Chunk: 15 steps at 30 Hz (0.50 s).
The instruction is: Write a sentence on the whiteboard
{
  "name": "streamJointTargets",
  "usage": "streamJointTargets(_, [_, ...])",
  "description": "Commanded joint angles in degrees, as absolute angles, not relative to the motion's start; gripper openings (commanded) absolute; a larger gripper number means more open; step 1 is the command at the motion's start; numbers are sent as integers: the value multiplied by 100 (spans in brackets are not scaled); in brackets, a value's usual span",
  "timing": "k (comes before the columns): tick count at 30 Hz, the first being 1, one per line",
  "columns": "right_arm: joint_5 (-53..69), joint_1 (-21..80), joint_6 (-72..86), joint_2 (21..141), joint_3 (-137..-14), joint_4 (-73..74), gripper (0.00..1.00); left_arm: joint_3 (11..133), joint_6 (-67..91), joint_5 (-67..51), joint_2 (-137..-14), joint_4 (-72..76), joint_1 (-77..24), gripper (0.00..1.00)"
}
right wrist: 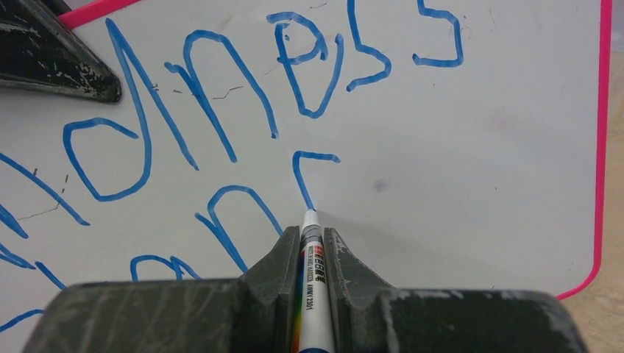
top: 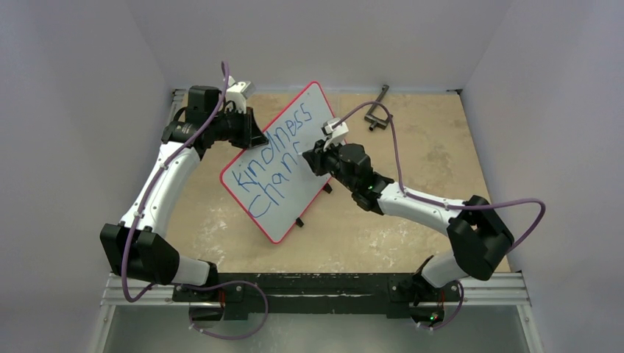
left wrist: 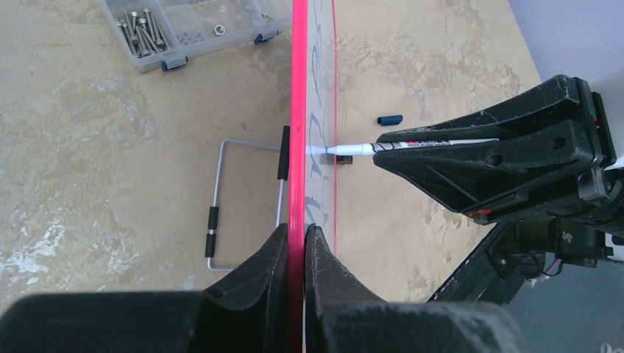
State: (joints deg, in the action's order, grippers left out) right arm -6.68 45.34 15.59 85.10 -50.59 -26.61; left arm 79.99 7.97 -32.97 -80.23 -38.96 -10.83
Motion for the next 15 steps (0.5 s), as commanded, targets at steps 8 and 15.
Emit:
streamJointTargets(8, [-1171,4563,1406,8781,-5990,-2111,0,7980,554,-3419,-7904,-3985,-1146,0])
streamJointTargets(15, [-1123,4562,1393,8859,-6096,-2074,0,7988,556,-3419,-7912,-3984,-1143,0])
